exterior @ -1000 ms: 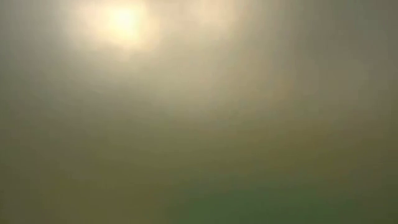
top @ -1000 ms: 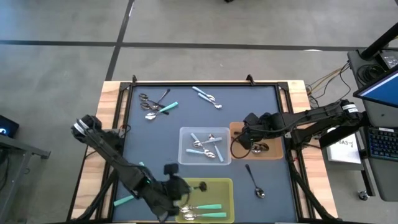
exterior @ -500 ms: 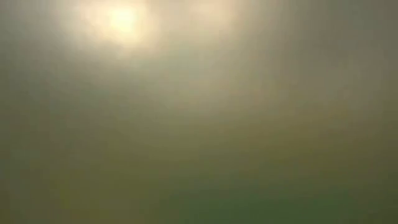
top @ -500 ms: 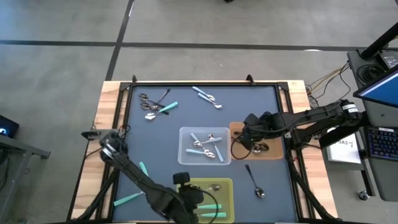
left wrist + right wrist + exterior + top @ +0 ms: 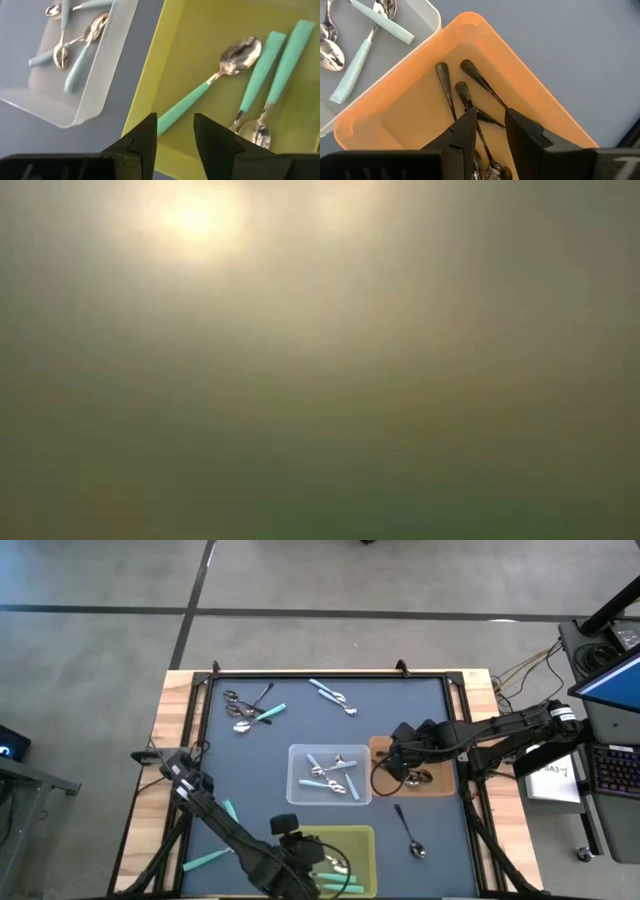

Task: Sort silverware by color (type)
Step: Put the light green spoon into the yellow bin

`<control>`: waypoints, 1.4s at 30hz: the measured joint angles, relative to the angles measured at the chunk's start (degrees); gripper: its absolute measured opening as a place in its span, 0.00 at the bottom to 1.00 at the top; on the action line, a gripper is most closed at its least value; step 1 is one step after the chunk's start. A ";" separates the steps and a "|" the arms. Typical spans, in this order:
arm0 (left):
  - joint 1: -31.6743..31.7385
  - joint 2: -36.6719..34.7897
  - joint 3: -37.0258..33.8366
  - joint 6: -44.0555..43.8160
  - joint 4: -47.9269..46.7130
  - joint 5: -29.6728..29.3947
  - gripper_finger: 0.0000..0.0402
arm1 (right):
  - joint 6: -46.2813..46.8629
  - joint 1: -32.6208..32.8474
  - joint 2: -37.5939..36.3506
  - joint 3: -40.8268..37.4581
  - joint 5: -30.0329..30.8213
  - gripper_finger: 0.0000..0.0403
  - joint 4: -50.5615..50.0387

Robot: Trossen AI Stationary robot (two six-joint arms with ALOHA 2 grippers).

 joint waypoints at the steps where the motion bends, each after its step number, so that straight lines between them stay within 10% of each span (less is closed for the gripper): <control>1: -0.08 -0.88 -1.25 -0.50 0.04 0.00 0.28 | 0.04 0.00 0.00 0.00 -0.02 0.24 0.23; 13: -5.14 -28.55 -47.97 -13.56 25.72 3.21 0.28 | 9.41 0.00 0.00 0.00 0.09 0.24 1.28; 21: -8.37 -41.57 -72.37 -49.74 31.54 5.24 0.28 | 15.85 -0.01 0.00 0.00 0.12 0.24 2.08; 26: -9.49 -43.98 -78.70 -65.79 31.74 5.74 0.27 | 16.20 0.00 0.00 0.00 0.09 0.24 3.94; 42: -8.51 -39.23 -76.02 -77.47 31.00 12.01 0.22 | 16.06 0.00 -0.01 0.00 0.09 0.24 4.23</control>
